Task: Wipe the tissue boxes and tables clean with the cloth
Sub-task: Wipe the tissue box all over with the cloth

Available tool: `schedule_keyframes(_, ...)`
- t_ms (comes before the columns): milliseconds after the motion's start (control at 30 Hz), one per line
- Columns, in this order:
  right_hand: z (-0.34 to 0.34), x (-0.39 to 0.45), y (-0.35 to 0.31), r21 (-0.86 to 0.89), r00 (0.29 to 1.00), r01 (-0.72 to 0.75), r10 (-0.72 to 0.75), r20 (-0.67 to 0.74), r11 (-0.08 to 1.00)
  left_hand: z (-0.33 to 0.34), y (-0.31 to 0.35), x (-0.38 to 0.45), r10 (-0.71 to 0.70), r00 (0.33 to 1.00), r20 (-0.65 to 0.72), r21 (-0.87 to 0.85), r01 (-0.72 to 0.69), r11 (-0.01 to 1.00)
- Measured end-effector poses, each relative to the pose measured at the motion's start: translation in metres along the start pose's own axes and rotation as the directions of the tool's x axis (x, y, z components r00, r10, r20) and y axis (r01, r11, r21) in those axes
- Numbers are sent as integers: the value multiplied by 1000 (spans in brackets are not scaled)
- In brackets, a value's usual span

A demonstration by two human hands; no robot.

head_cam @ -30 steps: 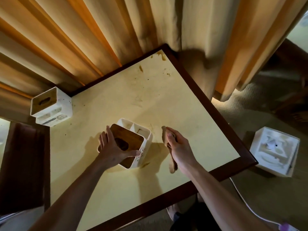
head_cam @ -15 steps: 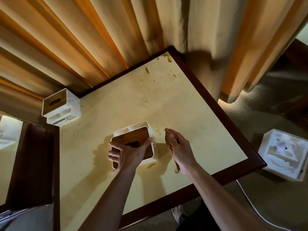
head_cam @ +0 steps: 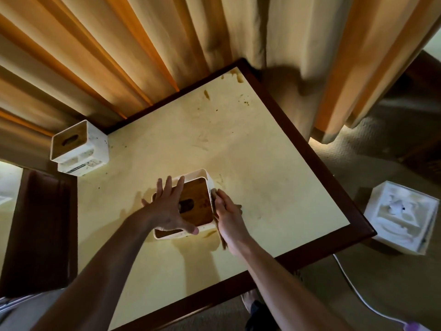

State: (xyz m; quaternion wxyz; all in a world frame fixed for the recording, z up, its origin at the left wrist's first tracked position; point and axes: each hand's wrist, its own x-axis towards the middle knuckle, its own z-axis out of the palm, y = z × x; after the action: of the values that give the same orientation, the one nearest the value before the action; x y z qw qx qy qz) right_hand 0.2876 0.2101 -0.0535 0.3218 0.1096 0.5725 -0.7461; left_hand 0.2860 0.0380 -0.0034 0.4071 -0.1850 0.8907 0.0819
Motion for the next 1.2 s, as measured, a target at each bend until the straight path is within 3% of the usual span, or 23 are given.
schedule_keyframes(133,8,6,4,96,990,-135,129,64,986,8,-6,5,48,998,-48,-34,-50,998)
schedule_keyframes(367,11,24,16,334,951,-283,309,-27,899,13,-12,8,95,986,-137,-78,-106,991)
schedule_keyframes(567,15,36,12,144,946,-323,324,23,935,16,-15,7,122,976,-181,-136,-148,980)
schedule_keyframes(700,14,48,7,30,939,-343,344,-32,939,16,-15,7,115,981,-158,-158,-140,978)
schedule_keyframes(900,21,71,-24,-77,909,-408,413,65,910,13,-16,6,96,989,-114,-203,-118,972)
schedule_keyframes(967,21,81,-22,-119,935,-351,355,17,929,13,-15,5,95,989,-111,-198,-116,973)
schedule_keyframes(1067,19,67,-23,-79,986,-131,138,93,988,13,-14,6,99,989,-106,-185,-118,976)
schedule_keyframes(1133,13,53,-22,-37,992,34,-30,119,999,13,-16,7,103,989,-109,-195,-123,973)
schedule_keyframes(1200,9,47,-9,15,988,100,-101,119,995,13,-18,7,102,988,-115,-200,-124,972)
